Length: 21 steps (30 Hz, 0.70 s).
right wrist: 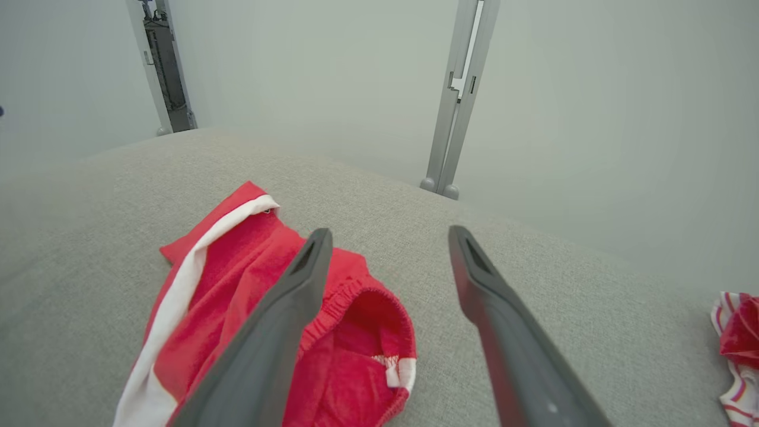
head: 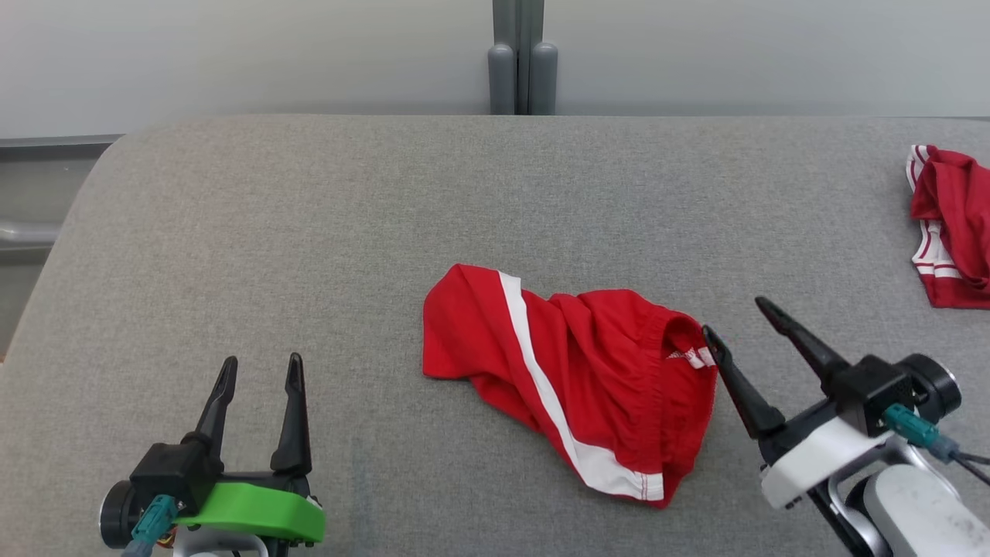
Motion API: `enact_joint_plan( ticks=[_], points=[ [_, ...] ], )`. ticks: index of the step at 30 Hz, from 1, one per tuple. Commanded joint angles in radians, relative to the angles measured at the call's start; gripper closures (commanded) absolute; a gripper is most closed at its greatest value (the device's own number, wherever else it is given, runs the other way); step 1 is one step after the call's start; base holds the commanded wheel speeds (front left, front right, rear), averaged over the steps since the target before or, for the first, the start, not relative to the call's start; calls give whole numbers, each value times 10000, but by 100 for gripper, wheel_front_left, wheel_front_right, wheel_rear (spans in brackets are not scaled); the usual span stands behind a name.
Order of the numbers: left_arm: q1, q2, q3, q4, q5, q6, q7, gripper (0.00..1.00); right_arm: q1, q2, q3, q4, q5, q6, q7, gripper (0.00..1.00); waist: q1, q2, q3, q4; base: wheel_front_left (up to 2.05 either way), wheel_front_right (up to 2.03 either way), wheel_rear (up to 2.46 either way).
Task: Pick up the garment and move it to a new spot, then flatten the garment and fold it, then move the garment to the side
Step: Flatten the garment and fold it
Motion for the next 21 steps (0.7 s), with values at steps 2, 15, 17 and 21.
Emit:
enact_joint_plan(
  ticks=[2,15,17,21],
  points=[
    [-72,11,-36,-19,88,-33,-23,0,-507,-57,-114,385,-124,-17,250,0,0,0,61,112,0,0,0],
    [-285,12,-150,29,-82,-33,-23,0,-1346,48,280,3125,113,-17,594,0,0,0,426,636,0,0,0],
    [-305,10,-154,33,-93,-33,-23,0,-1376,120,443,3551,208,-17,614,0,0,0,459,664,0,0,0],
    [-357,10,-171,41,-48,-33,-23,0,-1724,282,830,4437,463,-19,710,77,0,0,508,679,0,0,0]
  ],
)
